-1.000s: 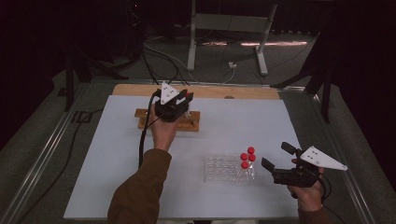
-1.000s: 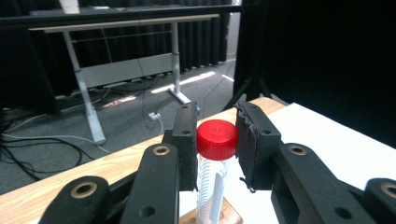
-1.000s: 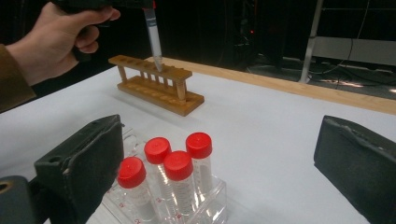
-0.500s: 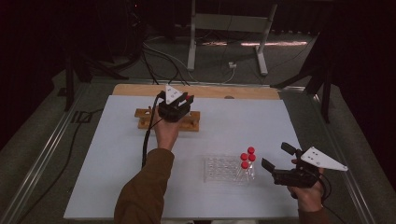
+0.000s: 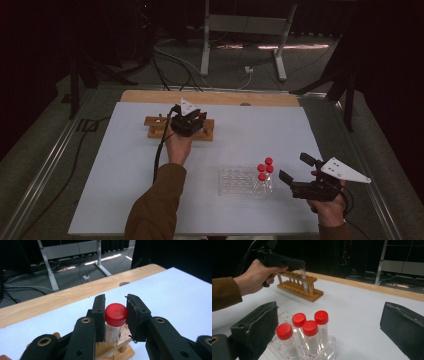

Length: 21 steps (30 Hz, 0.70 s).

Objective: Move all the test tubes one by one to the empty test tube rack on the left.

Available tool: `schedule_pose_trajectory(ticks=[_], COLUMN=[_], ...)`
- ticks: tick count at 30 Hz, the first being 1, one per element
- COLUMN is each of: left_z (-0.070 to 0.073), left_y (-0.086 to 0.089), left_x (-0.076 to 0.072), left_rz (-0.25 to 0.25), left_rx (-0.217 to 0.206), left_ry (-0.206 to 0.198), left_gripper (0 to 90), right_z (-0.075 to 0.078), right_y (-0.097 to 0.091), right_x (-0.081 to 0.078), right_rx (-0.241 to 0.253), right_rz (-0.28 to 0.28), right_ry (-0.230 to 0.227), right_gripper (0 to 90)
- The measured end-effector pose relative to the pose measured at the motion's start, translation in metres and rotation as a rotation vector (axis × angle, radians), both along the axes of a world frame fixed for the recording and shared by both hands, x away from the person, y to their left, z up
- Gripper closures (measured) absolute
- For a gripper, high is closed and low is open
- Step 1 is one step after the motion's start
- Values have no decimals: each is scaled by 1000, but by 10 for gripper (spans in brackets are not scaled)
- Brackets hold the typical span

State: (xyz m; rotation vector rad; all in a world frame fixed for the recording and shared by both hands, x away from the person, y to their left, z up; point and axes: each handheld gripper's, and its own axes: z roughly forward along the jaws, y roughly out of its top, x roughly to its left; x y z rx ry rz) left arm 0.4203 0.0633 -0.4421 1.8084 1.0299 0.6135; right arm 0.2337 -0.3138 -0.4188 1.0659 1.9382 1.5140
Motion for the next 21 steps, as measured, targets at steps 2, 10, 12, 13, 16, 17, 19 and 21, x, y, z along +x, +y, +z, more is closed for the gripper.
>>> schedule_pose_trajectory(ticks=[2,10,12,13,16,17,19,21], left_z=[0,4,5,6,9,10,14,17], left_y=[0,7,10,11,15,16,18,20], left_x=[0,-8,-13,-15,-23,-26,-33,-40], left_rz=[2,17,32,35,25,18,4,-18], left_rx=[-4,-75,-82,-83,-84,-85,-93,-97], left_ry=[2,-1,1,2,7,7,9,14], left_gripper=[705,322,234,200,165,161,128,96], right_z=[0,-3,-6,-6,-8,-8,-10,-13], right_y=[0,1,2,3,6,8,11,14], right_x=[0,2,3,3,2,1,0,0], right_rx=[0,-28,-34,-37,-50,-54,-65,-75], right_rz=[1,2,7,10,27,36,54,63], right_ry=[1,14,24,27,29,29,33,41], right_gripper=[15,32,47,51,69,83,117,144])
